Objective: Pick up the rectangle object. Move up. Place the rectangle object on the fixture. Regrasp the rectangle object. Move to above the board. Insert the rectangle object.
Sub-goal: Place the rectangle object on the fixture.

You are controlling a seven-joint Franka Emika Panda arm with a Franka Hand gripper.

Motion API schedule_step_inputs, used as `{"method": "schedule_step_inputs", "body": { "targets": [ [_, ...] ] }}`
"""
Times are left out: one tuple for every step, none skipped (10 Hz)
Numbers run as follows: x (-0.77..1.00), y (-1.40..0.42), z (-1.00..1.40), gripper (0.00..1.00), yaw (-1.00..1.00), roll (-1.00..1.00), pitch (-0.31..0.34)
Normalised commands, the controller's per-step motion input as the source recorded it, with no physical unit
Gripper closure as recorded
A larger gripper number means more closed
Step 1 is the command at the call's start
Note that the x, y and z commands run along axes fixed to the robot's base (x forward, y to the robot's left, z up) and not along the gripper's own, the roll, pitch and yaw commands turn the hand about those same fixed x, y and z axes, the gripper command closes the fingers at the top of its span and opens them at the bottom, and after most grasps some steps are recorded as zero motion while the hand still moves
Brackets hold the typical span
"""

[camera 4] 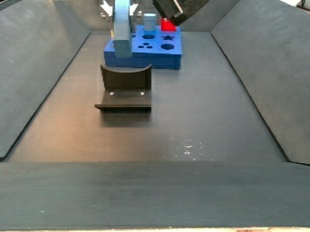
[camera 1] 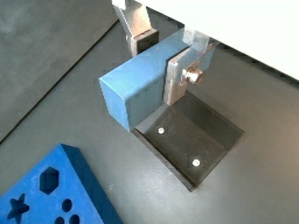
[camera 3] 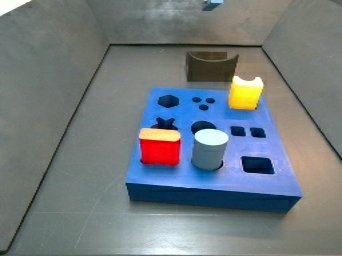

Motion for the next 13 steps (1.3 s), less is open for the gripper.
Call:
{"method": "schedule_step_inputs", "body": {
  "targets": [
    [0.08,0.05,-0.01,1.0,-0.12,-0.34,0.143],
    [0.12,0.08,-1.0,1.0,-0.11,-1.0,0.021],
    [0.13,0.08,-1.0,1.0,-0.11,-1.0,0.015],
    [0.13,0.09,-1.0,1.0,-0.11,-1.0,0.028],
    [0.15,0.09,-1.0,1.0,-0.11,-1.0,0.055],
    [0.16,0.1,-1.0,1.0,-0.11,-1.0,0.068],
    [0.16,0.11,-1.0,1.0,-0.12,-1.0,0.075],
    [0.17,0.11,-1.0,1.0,-0.13,-1.0,0.088],
    [0.19,0.12,-1.0,1.0,-0.14,-1.0,0.095],
    [0.19,0.13,-1.0,1.0,-0.15,-1.0,0.107],
    [0.19,0.13,-0.93,1.0,-0.16,-1.0,0.117],
    [0.15,0.1,-0.71,1.0,-0.19,-1.0,0.133],
    [0.12,0.12,-0.58,1.0,-0.15,-0.93,0.127]
  ]
}}
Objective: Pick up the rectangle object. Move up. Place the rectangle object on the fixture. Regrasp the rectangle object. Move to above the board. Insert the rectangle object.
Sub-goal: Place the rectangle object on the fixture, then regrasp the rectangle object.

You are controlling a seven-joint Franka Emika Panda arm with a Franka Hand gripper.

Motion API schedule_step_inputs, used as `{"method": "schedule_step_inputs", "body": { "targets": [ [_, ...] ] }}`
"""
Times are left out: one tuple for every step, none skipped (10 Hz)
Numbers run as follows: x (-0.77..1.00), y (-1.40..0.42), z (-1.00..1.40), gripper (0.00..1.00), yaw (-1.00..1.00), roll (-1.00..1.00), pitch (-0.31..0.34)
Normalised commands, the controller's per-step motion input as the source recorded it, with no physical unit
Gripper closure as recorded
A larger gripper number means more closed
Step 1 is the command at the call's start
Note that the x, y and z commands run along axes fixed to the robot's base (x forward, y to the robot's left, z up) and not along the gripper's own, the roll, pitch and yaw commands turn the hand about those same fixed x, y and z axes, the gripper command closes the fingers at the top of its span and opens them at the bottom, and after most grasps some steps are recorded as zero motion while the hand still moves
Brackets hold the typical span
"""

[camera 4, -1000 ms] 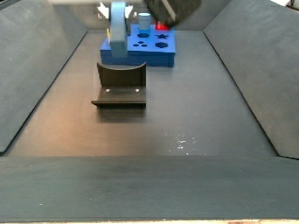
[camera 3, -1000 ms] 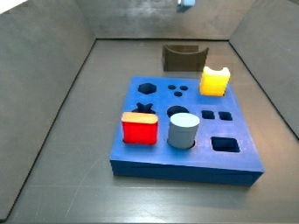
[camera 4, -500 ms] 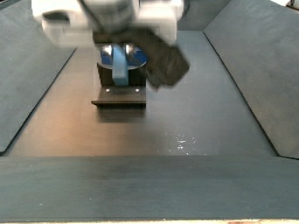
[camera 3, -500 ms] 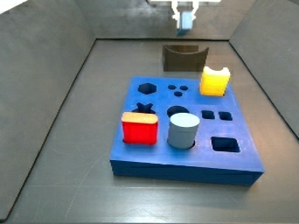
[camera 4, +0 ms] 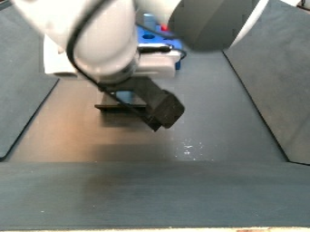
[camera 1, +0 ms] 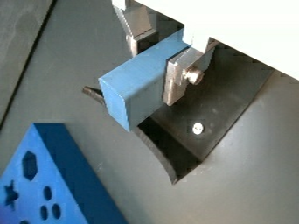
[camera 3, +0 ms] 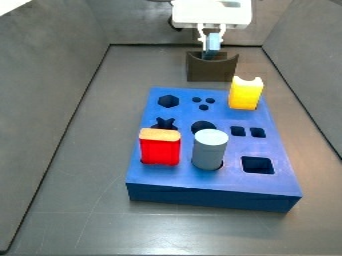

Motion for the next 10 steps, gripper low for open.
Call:
{"method": "schedule_step_inputs", "body": {
  "targets": [
    [0.09,0.17,-0.51,1.0,-0.15,-0.68,0.056],
    [0.08,0.18,-0.49,1.0,-0.15,-0.58,0.033],
    [0.08,0.2,-0.47,1.0,-0.14,-0.39,0.015],
    [0.0,0.0,0.0,0.0,0.0,0.0,0.0],
    [0.0,0.0,1.0,0.0,0.0,0.1,0.095],
    [-0.01,0.0,1.0,0.0,0.01,0.11,0.108],
    [-0.03,0.0,1.0,0.0,0.0,0.12,0.125],
    [-0.03,-0.01,1.0,0.0,-0.01,0.13,0.13],
    [-0.04,0.0,1.0,0.0,-0.02,0.12,0.135],
    [-0.04,0.0,1.0,0.0,-0.03,0.12,0.127]
  ]
}}
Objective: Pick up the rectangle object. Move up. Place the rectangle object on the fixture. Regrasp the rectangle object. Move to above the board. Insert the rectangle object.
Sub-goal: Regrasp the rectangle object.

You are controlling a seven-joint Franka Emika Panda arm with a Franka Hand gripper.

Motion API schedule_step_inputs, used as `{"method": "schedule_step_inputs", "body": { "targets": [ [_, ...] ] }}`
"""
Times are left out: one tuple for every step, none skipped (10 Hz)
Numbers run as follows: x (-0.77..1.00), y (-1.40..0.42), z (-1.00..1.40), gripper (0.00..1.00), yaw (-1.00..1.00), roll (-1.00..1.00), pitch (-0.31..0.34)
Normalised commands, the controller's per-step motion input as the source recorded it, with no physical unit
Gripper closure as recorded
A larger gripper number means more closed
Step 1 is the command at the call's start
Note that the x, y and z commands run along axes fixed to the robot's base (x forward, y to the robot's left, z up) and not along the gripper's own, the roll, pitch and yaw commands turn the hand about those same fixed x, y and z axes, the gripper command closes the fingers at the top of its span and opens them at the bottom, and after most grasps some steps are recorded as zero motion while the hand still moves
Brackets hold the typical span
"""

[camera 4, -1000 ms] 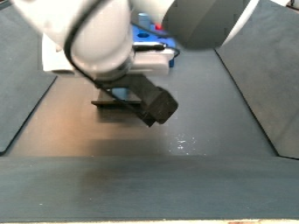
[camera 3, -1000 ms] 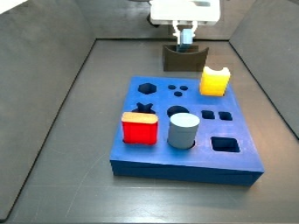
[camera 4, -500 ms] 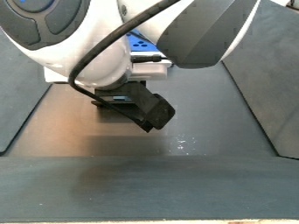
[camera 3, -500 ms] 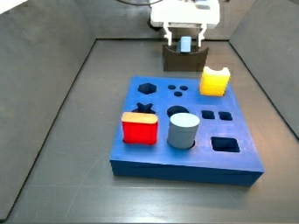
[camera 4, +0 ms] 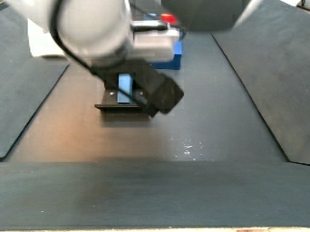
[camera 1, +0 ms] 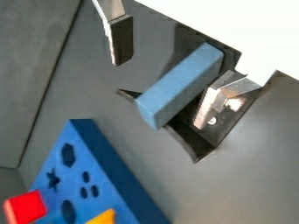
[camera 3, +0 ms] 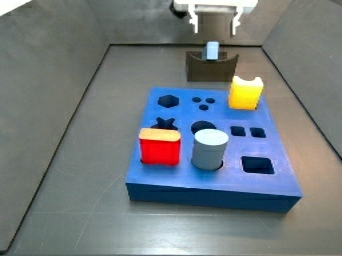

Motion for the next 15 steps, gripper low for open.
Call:
{"method": "schedule_step_inputs", "body": {
  "targets": [
    [-0.04,0.0,0.78,0.0,-0.04,0.1,0.105],
    [-0.04,0.0,0.55,0.0,-0.05,0.11,0.091],
    [-0.03,0.0,0.38,0.0,-0.04,0.1,0.09],
    [-0.03,0.0,0.27,0.0,-0.04,0.1,0.084],
    [-0.08,-1.0,0.67,0.0,0.01,1.0,0.058],
    [-0.08,-1.0,0.64,0.0,0.01,1.0,0.056],
    [-0.11,-1.0,0.6,0.0,0.01,1.0,0.045],
    [-0.13,-0.97,0.53,0.0,0.01,1.0,0.04],
    [-0.11,-0.73,0.2,0.0,0.01,1.0,0.03],
    [-0.08,-0.63,0.09,0.0,0.01,1.0,0.028],
    [-0.05,-0.41,0.04,0.0,0.01,1.0,0.026],
    [-0.04,-0.28,0.04,0.0,0.01,1.0,0.025],
    [-0.06,-0.03,0.03,0.0,0.01,1.0,0.019],
    [-0.06,-0.01,0.03,0.0,0.01,1.0,0.016],
    [-0.05,-0.03,0.01,0.0,0.01,1.0,0.011]
  ]
}}
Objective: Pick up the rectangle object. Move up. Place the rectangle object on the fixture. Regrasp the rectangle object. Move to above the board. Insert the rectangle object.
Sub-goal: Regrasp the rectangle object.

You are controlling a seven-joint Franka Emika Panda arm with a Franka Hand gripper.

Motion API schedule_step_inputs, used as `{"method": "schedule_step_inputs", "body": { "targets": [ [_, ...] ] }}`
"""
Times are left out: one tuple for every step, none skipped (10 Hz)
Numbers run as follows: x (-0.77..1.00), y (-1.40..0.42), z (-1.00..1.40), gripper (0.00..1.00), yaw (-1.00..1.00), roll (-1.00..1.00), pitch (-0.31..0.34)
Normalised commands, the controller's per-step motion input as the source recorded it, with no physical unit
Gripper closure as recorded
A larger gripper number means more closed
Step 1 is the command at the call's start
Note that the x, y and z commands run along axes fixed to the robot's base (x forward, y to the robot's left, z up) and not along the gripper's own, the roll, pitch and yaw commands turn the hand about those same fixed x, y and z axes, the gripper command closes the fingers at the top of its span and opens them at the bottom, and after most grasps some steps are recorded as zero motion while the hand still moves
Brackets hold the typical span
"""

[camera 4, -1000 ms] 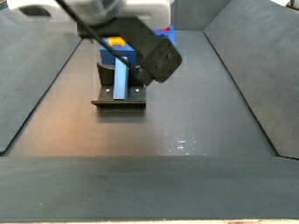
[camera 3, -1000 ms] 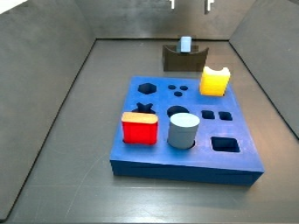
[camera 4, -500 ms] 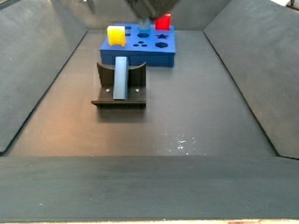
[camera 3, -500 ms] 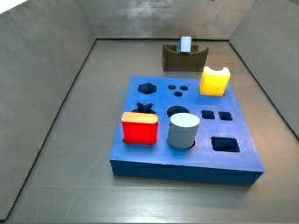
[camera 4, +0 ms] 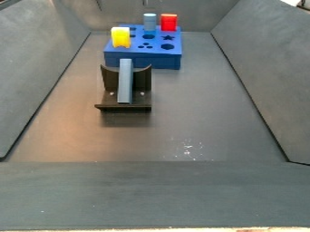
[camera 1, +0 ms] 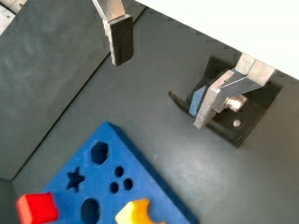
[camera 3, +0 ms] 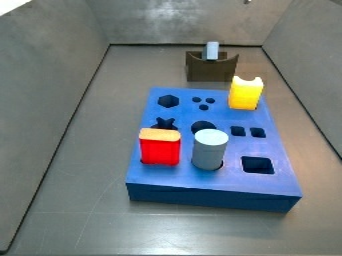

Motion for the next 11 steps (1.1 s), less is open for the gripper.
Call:
{"method": "schedule_step_inputs", "body": {
  "targets": [
    [-0.05,-0.03,0.02,0.0,0.01,1.0,0.007],
    [-0.05,-0.03,0.02,0.0,0.01,1.0,0.003],
    [-0.05,-0.03,0.02,0.0,0.01,1.0,-0.003],
    [-0.05,-0.03,0.01,0.0,0.01,1.0,-0.008],
    [-0.05,-0.03,0.01,0.0,0.01,1.0,-0.012],
    [-0.05,-0.03,0.02,0.0,0.01,1.0,-0.016],
    [-0.05,-0.02,0.02,0.0,0.01,1.0,-0.021],
    [-0.04,-0.03,0.01,0.0,0.01,1.0,-0.027],
    [-0.04,-0.03,0.01,0.0,0.01,1.0,-0.032],
    [-0.04,-0.03,0.01,0.0,0.01,1.0,-0.037],
    [-0.03,-0.02,0.01,0.0,0.02,1.0,-0.045]
  ]
}}
